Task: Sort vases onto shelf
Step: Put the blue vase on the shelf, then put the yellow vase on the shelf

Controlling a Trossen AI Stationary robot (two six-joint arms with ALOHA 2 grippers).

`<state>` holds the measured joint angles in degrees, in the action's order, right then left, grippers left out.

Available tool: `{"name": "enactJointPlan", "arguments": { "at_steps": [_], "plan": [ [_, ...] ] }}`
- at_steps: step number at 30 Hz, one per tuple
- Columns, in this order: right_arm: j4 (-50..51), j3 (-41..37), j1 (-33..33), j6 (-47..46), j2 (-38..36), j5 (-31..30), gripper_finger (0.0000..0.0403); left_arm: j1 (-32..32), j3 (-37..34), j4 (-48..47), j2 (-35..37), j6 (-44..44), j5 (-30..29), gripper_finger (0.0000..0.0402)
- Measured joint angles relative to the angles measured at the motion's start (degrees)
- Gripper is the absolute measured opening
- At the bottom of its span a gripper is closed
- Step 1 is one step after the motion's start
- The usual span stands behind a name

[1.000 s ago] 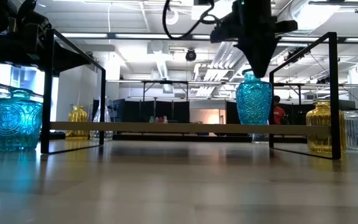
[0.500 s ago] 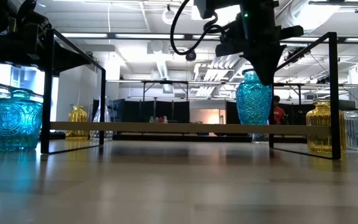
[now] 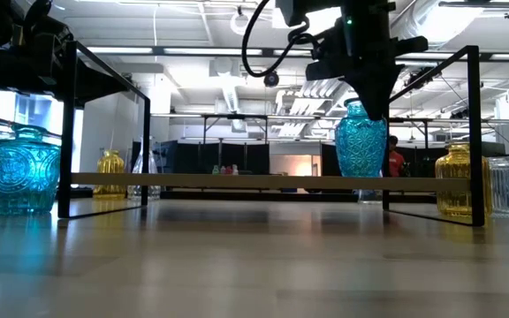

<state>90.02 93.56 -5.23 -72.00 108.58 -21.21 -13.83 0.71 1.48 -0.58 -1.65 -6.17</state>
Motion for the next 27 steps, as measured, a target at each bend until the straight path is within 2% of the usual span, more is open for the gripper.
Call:
{"name": "enactJointPlan", "arguments": {
  "at_steps": [11,16,27],
  "plan": [
    [0.0,0.04,-0.45,2.47,0.0,-0.96,0.0,-0.01,0.0,0.0,0.0,0.0,0.0,0.0003],
    [0.03,2.88,-2.06,5.67,-0.02,-0.83,0.0,-0.01,0.02,0.0,0.0,-0.02,0.0,0.0003],
    [-1.54,12.02,-9.58,20.45,-0.32,-3.27,0.0,-0.02,0.01,0.03,0.0,-0.02,0.0,0.0003]
  ]
}}
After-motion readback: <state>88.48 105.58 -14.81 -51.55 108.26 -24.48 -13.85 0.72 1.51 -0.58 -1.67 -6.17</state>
